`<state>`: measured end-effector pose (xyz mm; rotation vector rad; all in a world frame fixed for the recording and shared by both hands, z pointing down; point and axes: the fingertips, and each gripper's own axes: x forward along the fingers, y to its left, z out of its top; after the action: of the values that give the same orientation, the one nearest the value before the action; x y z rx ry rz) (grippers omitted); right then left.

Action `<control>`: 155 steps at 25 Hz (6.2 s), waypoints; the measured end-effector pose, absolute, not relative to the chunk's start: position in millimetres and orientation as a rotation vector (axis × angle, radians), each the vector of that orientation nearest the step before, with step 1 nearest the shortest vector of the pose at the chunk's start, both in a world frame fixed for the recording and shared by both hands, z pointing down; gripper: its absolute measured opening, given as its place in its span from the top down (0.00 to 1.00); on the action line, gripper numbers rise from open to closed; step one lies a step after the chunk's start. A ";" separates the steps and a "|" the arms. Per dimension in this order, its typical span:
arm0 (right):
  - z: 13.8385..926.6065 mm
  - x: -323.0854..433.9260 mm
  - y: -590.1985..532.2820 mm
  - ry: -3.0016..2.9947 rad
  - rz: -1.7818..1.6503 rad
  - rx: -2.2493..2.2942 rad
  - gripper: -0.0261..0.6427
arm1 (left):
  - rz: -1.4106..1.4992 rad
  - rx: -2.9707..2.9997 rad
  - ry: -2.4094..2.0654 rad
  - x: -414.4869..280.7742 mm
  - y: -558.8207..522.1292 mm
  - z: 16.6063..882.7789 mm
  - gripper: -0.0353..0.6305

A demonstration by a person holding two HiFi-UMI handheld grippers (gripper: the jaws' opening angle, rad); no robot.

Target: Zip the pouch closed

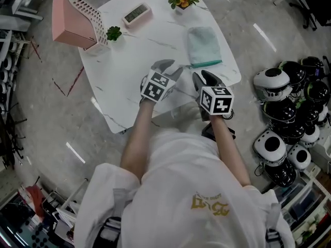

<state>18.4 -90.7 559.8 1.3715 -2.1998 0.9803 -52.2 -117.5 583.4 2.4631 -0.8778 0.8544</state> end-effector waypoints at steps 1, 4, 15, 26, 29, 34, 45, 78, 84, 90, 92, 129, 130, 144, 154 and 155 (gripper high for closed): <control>563.6 19.0 -91.0 -2.193 0.981 1.363 0.74 | 0.873 2.467 -0.864 -49.6 -117.1 586.0 0.68; 573.7 19.9 -92.0 -2.182 0.999 1.333 0.74 | 0.897 2.461 -0.822 -42.7 -117.2 592.1 0.68; 601.6 10.9 -90.7 -2.180 1.009 1.226 0.74 | 1.095 2.544 -0.682 -28.7 -122.1 612.6 0.67; 615.2 1.5 -91.4 -2.187 0.927 1.173 0.75 | 1.223 2.571 -0.538 -15.1 -116.4 626.7 0.74; 618.3 0.2 -92.2 -2.179 0.899 1.158 0.75 | 1.240 2.565 -0.527 -16.0 -115.3 630.6 0.75; 623.4 0.1 -95.9 -2.159 0.858 1.159 0.77 | 1.237 2.563 -0.522 -11.8 -120.3 634.5 0.74; 629.2 6.2 -96.8 -2.117 0.835 1.184 0.82 | 1.234 2.570 -0.451 -3.1 -110.4 636.4 0.85; 633.5 14.2 -100.7 -2.044 0.749 1.145 0.94 | 1.231 2.612 -0.441 7.3 -108.9 637.5 0.88; 632.7 15.2 -101.0 -2.038 0.724 1.124 0.94 | 1.219 2.608 -0.440 6.4 -108.2 638.0 0.89; 631.3 16.8 -98.8 -2.034 0.719 1.115 0.94 | 1.208 2.589 -0.425 6.0 -105.4 636.9 0.89; 630.6 17.1 -98.3 -2.034 0.717 1.113 0.94 | 1.207 2.584 -0.426 5.2 -104.6 636.2 0.89; 627.9 41.5 -103.3 -1.985 0.668 1.147 0.94 | 1.174 2.520 -0.589 -36.8 -111.6 633.6 0.89; 628.1 44.3 -103.6 -1.976 0.669 1.146 0.94 | 1.172 2.515 -0.596 -39.4 -112.2 633.7 0.89; 630.8 61.3 -104.8 -1.949 0.683 1.169 0.94 | 1.162 2.484 -0.663 -57.3 -118.3 633.4 0.89; 633.7 80.9 -112.0 -1.890 0.697 1.277 0.94 | 1.166 2.449 -0.786 -73.2 -130.6 635.2 0.89; 634.9 87.4 -112.7 -1.873 0.703 1.304 0.94 | 1.153 2.440 -0.816 -78.0 -134.0 634.6 0.89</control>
<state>87.4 -112.7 634.9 1.3041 -1.8728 0.7032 -78.0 -134.0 634.6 2.4404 -0.8162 1.1527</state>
